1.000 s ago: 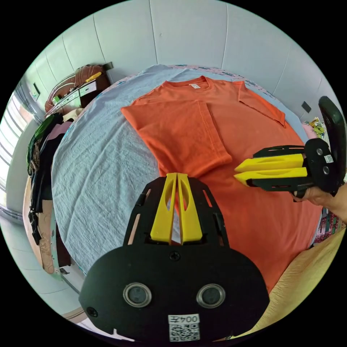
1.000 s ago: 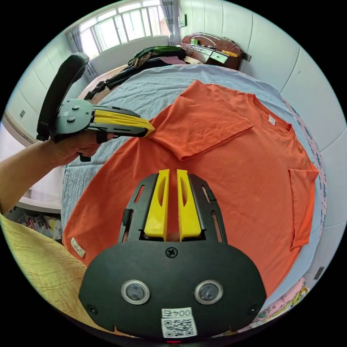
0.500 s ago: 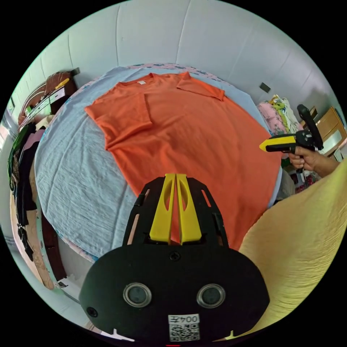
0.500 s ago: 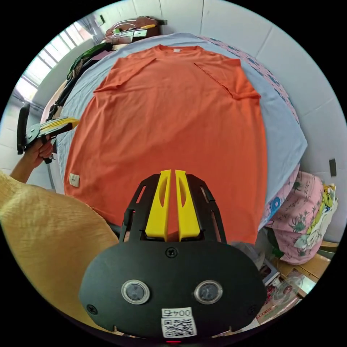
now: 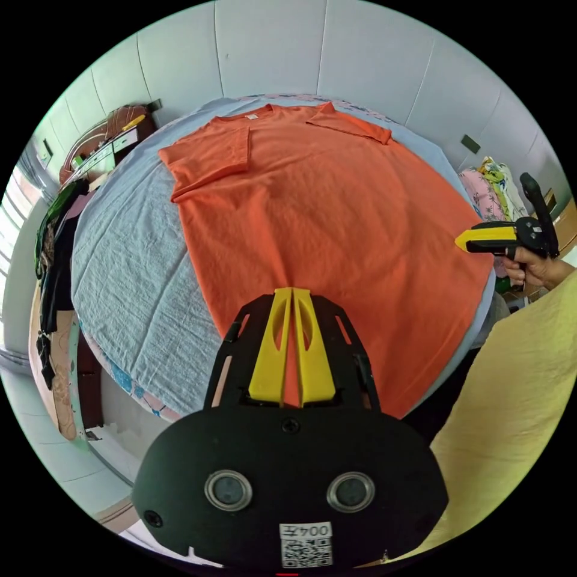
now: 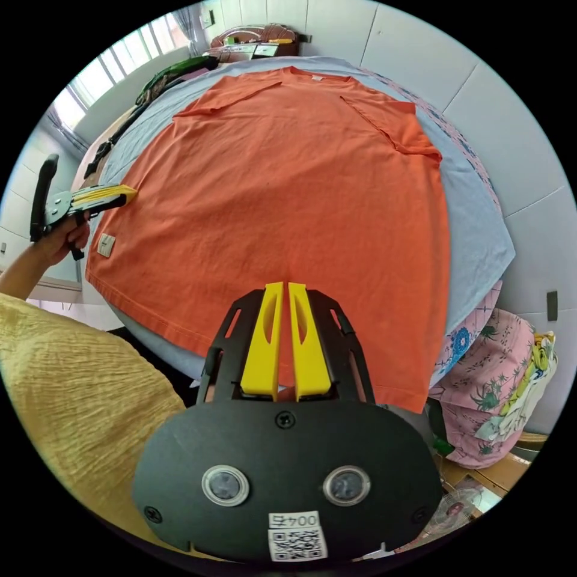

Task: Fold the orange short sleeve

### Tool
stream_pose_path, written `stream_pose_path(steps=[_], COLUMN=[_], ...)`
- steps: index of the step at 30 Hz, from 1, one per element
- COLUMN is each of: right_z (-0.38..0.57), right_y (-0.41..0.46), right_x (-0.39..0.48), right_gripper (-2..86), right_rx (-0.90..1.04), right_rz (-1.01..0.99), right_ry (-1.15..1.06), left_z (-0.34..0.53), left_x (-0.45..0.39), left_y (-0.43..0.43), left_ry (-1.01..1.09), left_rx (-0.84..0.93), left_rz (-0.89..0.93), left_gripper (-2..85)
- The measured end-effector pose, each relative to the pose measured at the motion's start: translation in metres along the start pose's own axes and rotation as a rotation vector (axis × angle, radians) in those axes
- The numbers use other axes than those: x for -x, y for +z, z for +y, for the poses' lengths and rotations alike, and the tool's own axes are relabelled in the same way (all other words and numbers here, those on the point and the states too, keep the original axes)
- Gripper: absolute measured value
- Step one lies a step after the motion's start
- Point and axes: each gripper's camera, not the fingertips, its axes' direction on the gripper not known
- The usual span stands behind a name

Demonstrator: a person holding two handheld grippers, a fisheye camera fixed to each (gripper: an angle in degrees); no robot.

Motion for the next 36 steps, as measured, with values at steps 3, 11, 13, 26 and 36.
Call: stream_pose_path(steps=[3,11,13,26,36], right_z=[0.008,0.111,0.132,0.176,0.164], right_y=[-0.016,-0.099,-0.103,-0.088,-0.095], right_x=[-0.018,-0.142,-0.166,-0.250,-0.261], right_gripper=[0.5,4.7,5.2,9.9,9.5], right_rx=[0.012,-0.216,-0.228,-0.302,-0.296], right_rz=[-0.058,-0.303,-0.335,-0.640,-0.629], right_ry=[0.007,0.288,0.354,0.650,0.653], left_z=[0.009,0.146,0.180,0.290,0.309], left_x=[0.024,0.100,0.109,0.184,0.211], left_y=[-0.016,-0.094,-0.093,-0.068,-0.053], left_ry=[-0.099,-0.445,-0.524,-0.939,-1.010], left_rx=[0.057,-0.018,-0.021,-0.222,-0.219], left_rz=[0.059,0.245,0.296,0.687,0.812], left_gripper=[0.8,1.8,2.8,8.6,8.6])
